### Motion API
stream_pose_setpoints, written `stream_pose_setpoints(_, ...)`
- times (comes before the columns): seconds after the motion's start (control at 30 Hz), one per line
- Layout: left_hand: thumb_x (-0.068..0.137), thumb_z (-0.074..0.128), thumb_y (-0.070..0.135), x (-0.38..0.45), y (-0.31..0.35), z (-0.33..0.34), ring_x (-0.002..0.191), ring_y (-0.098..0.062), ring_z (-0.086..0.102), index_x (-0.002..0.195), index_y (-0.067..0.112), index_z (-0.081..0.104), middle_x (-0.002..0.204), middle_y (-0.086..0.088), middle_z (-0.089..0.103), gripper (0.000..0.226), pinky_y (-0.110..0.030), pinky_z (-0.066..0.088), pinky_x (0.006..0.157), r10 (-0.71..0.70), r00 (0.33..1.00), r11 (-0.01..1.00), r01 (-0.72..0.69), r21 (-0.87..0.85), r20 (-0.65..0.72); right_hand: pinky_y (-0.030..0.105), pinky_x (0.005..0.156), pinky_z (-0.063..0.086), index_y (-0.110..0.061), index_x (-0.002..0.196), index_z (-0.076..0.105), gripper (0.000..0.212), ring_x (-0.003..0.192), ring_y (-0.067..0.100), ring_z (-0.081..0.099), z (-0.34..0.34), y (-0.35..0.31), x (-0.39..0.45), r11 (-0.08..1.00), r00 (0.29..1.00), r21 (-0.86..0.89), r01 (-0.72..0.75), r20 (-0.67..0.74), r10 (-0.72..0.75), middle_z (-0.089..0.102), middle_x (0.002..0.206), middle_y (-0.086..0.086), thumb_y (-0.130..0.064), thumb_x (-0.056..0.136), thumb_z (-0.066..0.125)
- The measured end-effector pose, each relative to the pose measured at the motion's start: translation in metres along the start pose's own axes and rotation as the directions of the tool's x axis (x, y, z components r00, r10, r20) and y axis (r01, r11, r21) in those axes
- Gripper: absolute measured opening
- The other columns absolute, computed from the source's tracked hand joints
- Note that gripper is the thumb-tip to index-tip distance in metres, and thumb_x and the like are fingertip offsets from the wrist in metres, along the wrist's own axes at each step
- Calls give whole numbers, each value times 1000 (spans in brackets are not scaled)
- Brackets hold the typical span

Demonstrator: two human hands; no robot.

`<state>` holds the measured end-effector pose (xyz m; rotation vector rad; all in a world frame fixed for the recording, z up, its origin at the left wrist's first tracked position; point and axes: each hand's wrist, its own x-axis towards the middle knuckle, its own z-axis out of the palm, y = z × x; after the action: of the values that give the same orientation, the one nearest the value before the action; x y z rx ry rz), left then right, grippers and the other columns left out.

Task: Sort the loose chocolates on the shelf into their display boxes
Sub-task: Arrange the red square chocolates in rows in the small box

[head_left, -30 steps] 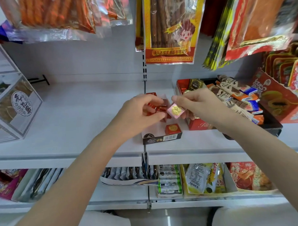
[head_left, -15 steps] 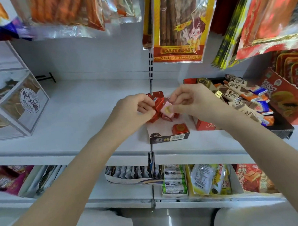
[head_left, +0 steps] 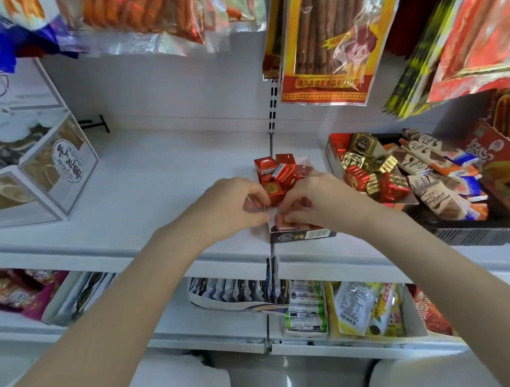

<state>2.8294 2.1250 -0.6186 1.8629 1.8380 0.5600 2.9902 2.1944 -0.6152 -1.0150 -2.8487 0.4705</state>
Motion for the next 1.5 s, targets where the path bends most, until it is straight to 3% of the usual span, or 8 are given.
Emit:
stream_pose_setpoints(0.1,77,69,27,-1,-2,1,88,-11,58,95,21,66,94,4,65,20,-16,43,74,3,1000,1000,-3,-23,5,21,77,45,-15,93,69,16,80,8,53,4,-5,3,997,999,69,23,-28,-21,68,87,0,-23,79,68)
stream_pose_setpoints(0.3,80,67,21,-1,-3,0,88,-8,59,96,23,63,94,5,63,17,-10,41,72,1,999,999,1,-52,47,-3,65,41,-15,95,67,16,70,-3,55,-23,15,-4,985,978,153,-77,-181,104,66,88,-4,-16,79,68)
stream_pose_setpoints(0.53,80,67,22,-1,-2,-1,89,-9,59,97,23,63,96,4,64,18,-16,43,75,-11,998,998,14,-58,55,28,75,42,-14,102,65,31,92,19,51,-5,24,6,981,967,-147,-129,-236,92,57,99,4,-34,79,67)
stream_pose_setpoints(0.83,80,66,22,-1,-3,0,92,-10,60,98,22,64,97,2,66,18,-26,47,85,-7,999,1000,8,-28,52,41,80,51,-14,103,65,22,102,27,54,-6,18,-3,972,981,-233,31,-181,-74,53,112,7,-10,82,62)
stream_pose_setpoints(1.03,81,66,22,-2,-4,0,94,-11,60,94,27,60,99,4,65,15,-29,48,87,-2,998,998,6,-58,67,35,75,50,-16,90,64,21,92,24,56,-12,20,-7,981,991,-187,56,-108,-77,50,113,3,1,83,53)
stream_pose_setpoints(1.23,80,67,21,2,-2,-2,93,-10,61,93,24,63,98,3,65,14,-27,48,86,2,997,998,3,-57,82,31,82,49,-16,89,65,8,90,18,56,-15,20,-5,994,999,-110,-6,-40,1,47,115,1,-21,85,60)
stream_pose_setpoints(1.37,80,67,23,2,-2,-2,93,-9,61,94,24,63,98,5,65,15,-25,48,86,-6,996,999,10,-51,85,29,76,50,-16,77,56,14,85,20,55,-12,22,-1,988,987,-98,-120,-118,108,46,102,1,-16,77,69)
stream_pose_setpoints(1.5,79,68,23,1,-2,-1,92,-9,61,92,25,62,96,6,65,14,-25,48,85,-6,996,998,10,-57,84,19,69,49,-13,85,61,15,83,17,58,-20,27,-2,991,975,-3,-137,-178,134,50,96,0,-8,76,70)
